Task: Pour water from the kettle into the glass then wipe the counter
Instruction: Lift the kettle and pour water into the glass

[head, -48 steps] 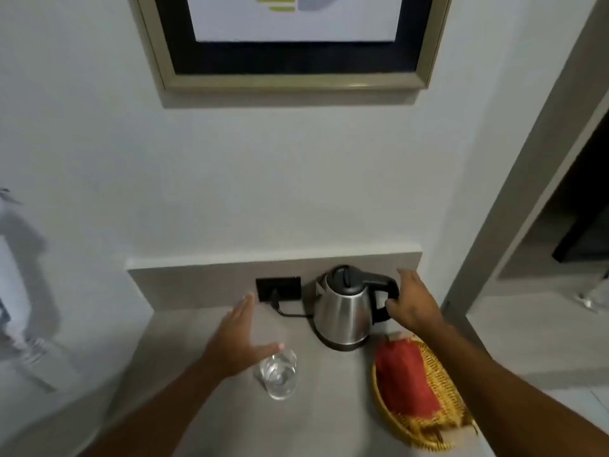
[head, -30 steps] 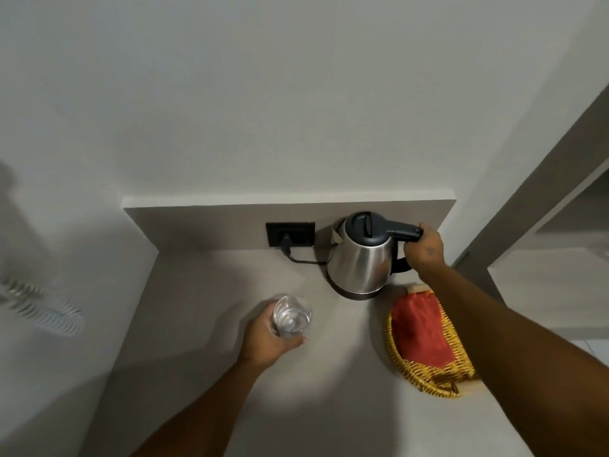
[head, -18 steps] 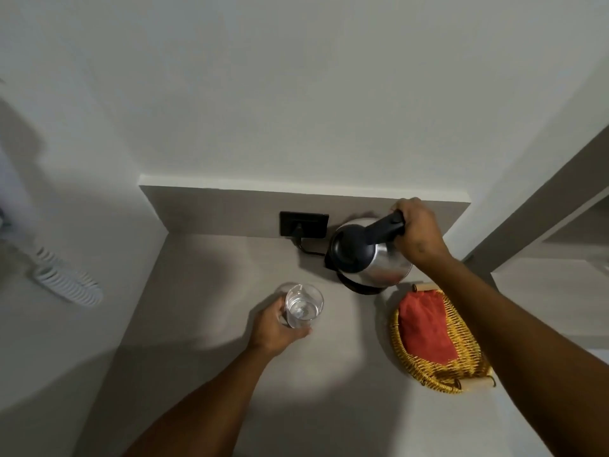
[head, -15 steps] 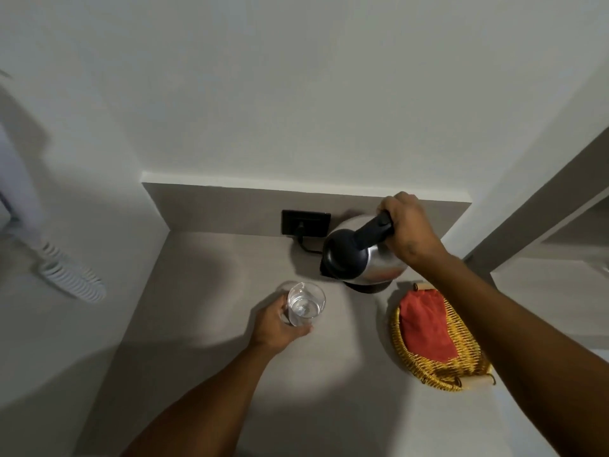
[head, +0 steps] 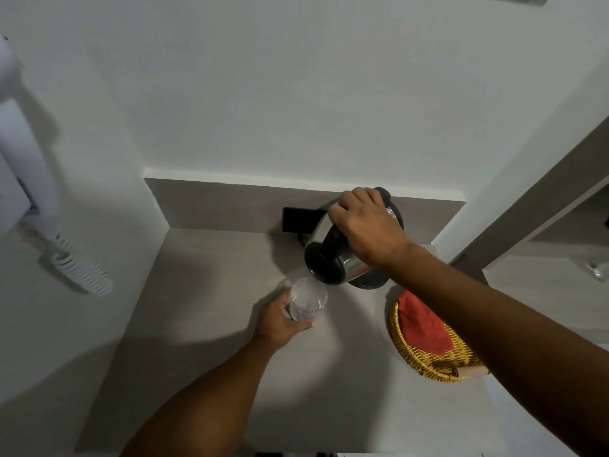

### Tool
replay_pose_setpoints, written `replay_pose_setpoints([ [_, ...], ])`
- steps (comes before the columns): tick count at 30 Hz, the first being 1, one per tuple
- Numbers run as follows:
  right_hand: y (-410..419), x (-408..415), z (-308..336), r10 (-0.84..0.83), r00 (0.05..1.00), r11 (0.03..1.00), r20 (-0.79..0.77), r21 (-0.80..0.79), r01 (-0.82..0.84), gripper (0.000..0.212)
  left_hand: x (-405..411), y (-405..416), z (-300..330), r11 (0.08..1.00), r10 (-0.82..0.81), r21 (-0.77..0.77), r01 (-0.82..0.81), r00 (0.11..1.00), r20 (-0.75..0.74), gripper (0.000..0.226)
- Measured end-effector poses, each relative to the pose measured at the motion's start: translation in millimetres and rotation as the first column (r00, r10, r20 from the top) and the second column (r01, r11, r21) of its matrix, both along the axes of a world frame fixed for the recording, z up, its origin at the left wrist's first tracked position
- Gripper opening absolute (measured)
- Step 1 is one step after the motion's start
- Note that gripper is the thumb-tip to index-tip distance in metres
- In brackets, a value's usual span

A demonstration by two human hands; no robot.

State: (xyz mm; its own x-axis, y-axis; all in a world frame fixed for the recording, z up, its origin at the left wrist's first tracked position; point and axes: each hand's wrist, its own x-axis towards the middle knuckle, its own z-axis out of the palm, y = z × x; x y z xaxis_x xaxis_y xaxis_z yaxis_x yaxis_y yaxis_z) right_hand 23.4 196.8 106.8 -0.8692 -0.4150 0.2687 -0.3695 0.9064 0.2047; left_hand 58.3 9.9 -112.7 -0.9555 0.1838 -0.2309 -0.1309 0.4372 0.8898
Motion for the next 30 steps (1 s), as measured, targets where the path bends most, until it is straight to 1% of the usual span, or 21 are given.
replay_pose_setpoints([
  [4,-7,-6,4,0.004,1.0,0.997,0.011,0.083,-0.005,0.013,-1,-2,0,0.999,0.031,-0.025,-0.031,1.0,0.002,0.065],
  [9,-12,-5,11,0.016,1.0,0.987,-0.003,0.161,-0.015,0.013,0,-2,4,0.999,0.03,-0.016,-0.03,0.999,0.027,0.062],
  [13,-13,-4,22,0.006,1.0,0.988,-0.028,0.153,-0.001,0.01,1,1,8,1.0,0.028,0.004,-0.028,0.998,0.057,0.066],
  [18,-14,-2,31,-0.017,0.999,0.988,-0.032,0.153,0.022,0.008,2,1,11,1.0,0.007,0.019,-0.008,0.999,0.053,0.067],
  [21,-13,0,33,-0.033,0.999,0.987,-0.03,0.155,0.037,0.009,3,2,12,0.999,0.013,0.049,-0.016,0.998,0.06,0.069],
  [26,-10,3,35,-0.062,0.998,0.985,-0.025,0.157,0.065,0.01,4,2,14,0.997,0.009,0.07,-0.013,0.999,0.054,0.064],
  [30,-10,3,37,-0.075,0.997,0.985,-0.028,0.154,0.078,0.012,4,3,15,0.996,0.018,0.086,-0.023,0.998,0.059,0.067],
])
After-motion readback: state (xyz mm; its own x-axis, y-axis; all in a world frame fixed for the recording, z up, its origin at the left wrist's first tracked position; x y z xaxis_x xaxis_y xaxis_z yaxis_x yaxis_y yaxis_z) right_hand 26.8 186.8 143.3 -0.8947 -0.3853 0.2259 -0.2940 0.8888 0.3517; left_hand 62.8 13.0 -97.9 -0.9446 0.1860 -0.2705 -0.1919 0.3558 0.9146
